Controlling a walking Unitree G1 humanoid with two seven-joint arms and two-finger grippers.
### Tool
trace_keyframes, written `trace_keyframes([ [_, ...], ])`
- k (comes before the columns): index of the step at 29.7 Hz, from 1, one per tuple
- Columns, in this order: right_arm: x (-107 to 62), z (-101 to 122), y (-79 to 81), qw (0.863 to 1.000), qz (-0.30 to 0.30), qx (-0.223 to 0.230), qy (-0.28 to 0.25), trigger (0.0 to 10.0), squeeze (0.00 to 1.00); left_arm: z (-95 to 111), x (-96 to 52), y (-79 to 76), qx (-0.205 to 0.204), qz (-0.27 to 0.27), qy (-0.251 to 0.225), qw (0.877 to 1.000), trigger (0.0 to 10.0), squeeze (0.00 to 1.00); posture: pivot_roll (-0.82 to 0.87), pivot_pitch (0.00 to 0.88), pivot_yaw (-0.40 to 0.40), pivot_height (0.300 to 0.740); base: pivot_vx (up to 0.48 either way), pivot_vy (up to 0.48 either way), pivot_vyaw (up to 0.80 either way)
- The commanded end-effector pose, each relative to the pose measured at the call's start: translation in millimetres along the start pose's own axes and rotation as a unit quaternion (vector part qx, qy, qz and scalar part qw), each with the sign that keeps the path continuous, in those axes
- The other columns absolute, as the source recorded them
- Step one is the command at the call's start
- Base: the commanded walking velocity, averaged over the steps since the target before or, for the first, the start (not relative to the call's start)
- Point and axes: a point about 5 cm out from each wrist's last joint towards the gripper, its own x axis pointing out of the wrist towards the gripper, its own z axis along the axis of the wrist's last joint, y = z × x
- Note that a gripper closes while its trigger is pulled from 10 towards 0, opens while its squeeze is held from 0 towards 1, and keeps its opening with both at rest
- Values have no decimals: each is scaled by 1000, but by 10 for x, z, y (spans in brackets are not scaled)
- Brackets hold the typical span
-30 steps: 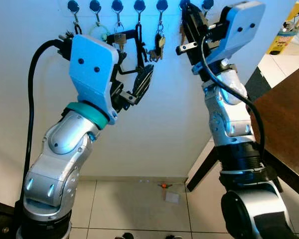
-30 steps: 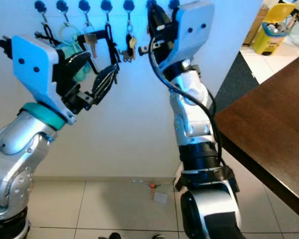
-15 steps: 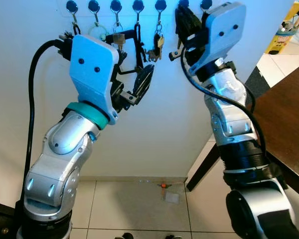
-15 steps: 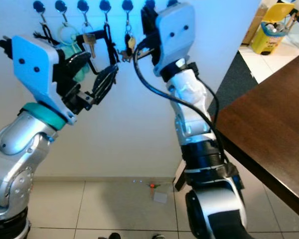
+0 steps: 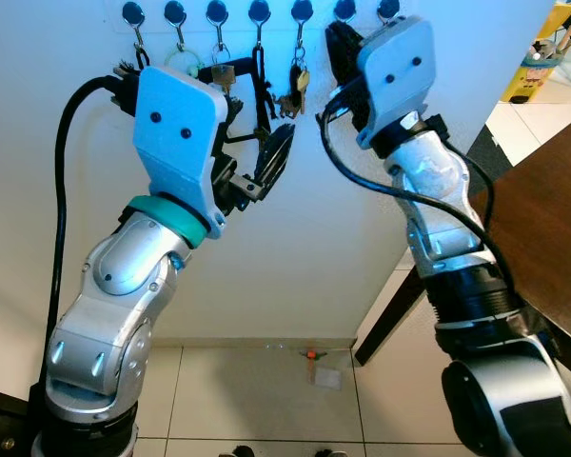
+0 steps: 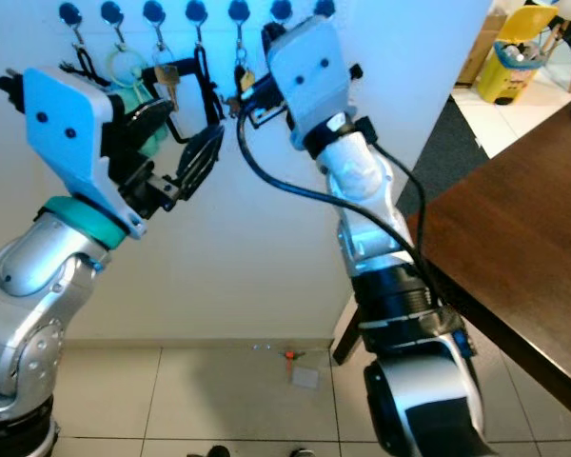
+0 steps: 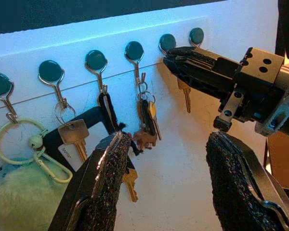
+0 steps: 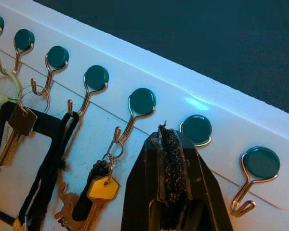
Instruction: Hang keys on a hook
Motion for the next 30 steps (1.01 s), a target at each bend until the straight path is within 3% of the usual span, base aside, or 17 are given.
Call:
trace_keyframes([
  [1, -12, -28, 192, 998, 49, -32, 1, 10000, 0, 15, -10, -20, -2, -6, -2, 1000, 10000, 0, -31, 117, 113, 740, 0, 0, 0],
  [19, -53, -65, 203, 999, 44, -31, 6, 10000, 0, 14, -12, -23, -2, -7, -1, 1000, 10000, 0, -30, 122, 117, 740, 0, 0, 0],
  [20, -61, -87, 199, 999, 36, -12, 12, 10000, 776, 15, -11, -21, -2, -6, -1, 1000, 10000, 0, -29, 122, 117, 740, 0, 0, 0],
  [21, -70, -106, 192, 999, 24, 19, 16, 10000, 1000, 15, -10, -20, -2, -6, 0, 1000, 10000, 0, -29, 124, 117, 740, 0, 0, 0],
  [25, -88, -91, 144, 995, -4, 102, 6, 10000, 1000, 10, -12, -19, -2, -6, 1, 1000, 10000, 0, -29, 124, 117, 740, 0, 0, 0],
  [28, -92, -79, 133, 993, -8, 115, 1, 10000, 1000, 9, -12, -19, -2, -6, 1, 1000, 10000, 0, -29, 124, 117, 740, 0, 0, 0],
  [29, -105, -67, 125, 992, -10, 127, -4, 10000, 0, 9, -12, -19, -2, -6, 1, 1000, 10000, 0, -29, 126, 118, 740, 0, 0, 0],
  [30, -105, -67, 125, 992, -10, 127, -4, 10000, 0, 9, -12, -19, -2, -6, 1, 1000, 10000, 0, -29, 126, 118, 740, 0, 0, 0],
])
